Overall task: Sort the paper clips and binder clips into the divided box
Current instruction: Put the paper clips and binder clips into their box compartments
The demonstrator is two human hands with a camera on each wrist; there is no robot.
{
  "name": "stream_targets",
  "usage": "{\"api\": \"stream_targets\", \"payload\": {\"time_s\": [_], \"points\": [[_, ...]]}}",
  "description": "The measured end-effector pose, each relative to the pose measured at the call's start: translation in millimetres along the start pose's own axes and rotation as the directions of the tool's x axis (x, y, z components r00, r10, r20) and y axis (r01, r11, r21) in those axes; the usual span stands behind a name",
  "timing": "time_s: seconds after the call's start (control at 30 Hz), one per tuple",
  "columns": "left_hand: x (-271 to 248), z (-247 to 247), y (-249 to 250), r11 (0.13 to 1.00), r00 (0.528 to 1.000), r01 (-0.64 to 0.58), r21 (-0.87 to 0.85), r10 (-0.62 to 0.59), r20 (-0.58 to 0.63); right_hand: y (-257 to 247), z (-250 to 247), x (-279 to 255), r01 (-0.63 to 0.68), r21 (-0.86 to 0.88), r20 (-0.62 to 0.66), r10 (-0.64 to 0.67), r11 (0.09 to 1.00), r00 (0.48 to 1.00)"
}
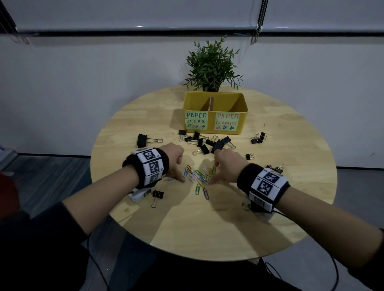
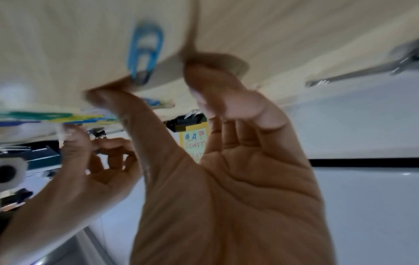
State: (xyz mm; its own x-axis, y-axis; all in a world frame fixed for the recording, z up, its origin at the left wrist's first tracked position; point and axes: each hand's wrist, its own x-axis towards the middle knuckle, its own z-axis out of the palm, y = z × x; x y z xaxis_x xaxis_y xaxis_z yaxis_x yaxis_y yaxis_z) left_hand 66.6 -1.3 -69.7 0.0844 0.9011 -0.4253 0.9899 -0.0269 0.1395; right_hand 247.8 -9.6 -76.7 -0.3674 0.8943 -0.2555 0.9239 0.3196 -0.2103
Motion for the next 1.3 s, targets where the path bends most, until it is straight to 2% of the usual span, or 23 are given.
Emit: {"api": "stream_targets", "payload": {"time_s": [0.07, 0.17, 0.23, 0.3, 0.4, 0.5, 0.6, 0.7, 0.77, 0.83, 0.9, 0.97, 1.03, 1.07, 1.13, 1.2, 1.3], "points": [[0, 0, 5, 0.998, 0.999, -0.038, -0.041, 0.038, -0.003, 2, -3, 0, -0.015, 0.044, -0.004, 0.016, 0.999, 1.0], [-5, 4, 9, 0.993, 0.995, -0.097, -0.072, 0.099, 0.029, 6, -7, -4, -0.026, 0.083, 0.094, 0.018, 0.996, 0.995], [-9, 8, 10, 0.981, 0.989, -0.124, -0.148, 0.134, 0.062, 4, -6, -7, -0.021, 0.058, 0.156, 0.012, 0.998, 0.988], [-12, 8, 7, 0.962, 0.989, -0.129, -0.241, 0.143, 0.041, 1, -5, -7, -0.009, 0.046, 0.163, 0.001, 0.999, 0.987], [-16, 1, -6, 0.989, 0.997, -0.074, -0.128, 0.074, -0.009, 1, -5, -6, -0.011, 0.096, 0.185, -0.007, 0.995, 0.983], [-18, -3, -16, 0.999, 0.996, 0.045, 0.001, -0.045, 0.075, -1, -1, -7, -0.03, 0.139, 0.249, -0.006, 0.99, 0.968], [-12, 4, -17, 0.997, 0.997, 0.052, -0.055, -0.048, 0.06, -11, 6, -5, -0.034, 0.115, 0.212, 0.009, 0.993, 0.977], [-3, 13, -5, 0.966, 0.998, 0.023, -0.258, -0.006, 0.067, -15, 8, 5, -0.05, 0.144, 0.184, 0.023, 0.988, 0.983], [0, 16, 5, 0.946, 0.998, -0.022, -0.325, 0.042, 0.055, -12, 2, 8, -0.062, 0.168, 0.127, 0.04, 0.984, 0.991], [0, 14, 10, 0.947, 0.995, -0.1, -0.306, 0.098, -0.021, -5, -3, 7, -0.084, 0.23, 0.088, 0.065, 0.97, 0.994], [-1, 10, 8, 0.947, 0.993, -0.119, -0.299, 0.11, -0.049, 2, -7, 4, -0.095, 0.253, 0.101, 0.071, 0.963, 0.992], [-2, 8, 6, 0.966, 0.995, -0.096, -0.239, 0.101, 0.01, 6, -6, 3, -0.1, 0.212, 0.151, 0.069, 0.972, 0.986], [-3, 13, 10, 0.993, 0.995, -0.09, -0.072, 0.093, 0.041, 5, -1, 5, -0.076, 0.112, 0.15, 0.059, 0.991, 0.987], [-2, 16, 13, 0.995, 0.995, -0.096, -0.003, 0.096, 0.031, 3, 3, 9, -0.056, 0.063, 0.129, 0.048, 0.996, 0.99], [0, 22, 18, 0.994, 0.994, -0.106, 0.024, 0.106, -0.013, -3, 10, 15, -0.02, 0.055, 0.094, 0.015, 0.998, 0.995], [0, 22, 20, 0.993, 0.993, -0.104, -0.049, 0.101, -0.054, -6, 12, 21, 0.008, 0.131, 0.052, -0.015, 0.991, 0.999], [0, 19, 19, 0.957, 0.997, -0.069, -0.283, 0.053, -0.063, -6, 12, 27, 0.061, 0.209, 0.03, -0.069, 0.976, 0.997]]}}
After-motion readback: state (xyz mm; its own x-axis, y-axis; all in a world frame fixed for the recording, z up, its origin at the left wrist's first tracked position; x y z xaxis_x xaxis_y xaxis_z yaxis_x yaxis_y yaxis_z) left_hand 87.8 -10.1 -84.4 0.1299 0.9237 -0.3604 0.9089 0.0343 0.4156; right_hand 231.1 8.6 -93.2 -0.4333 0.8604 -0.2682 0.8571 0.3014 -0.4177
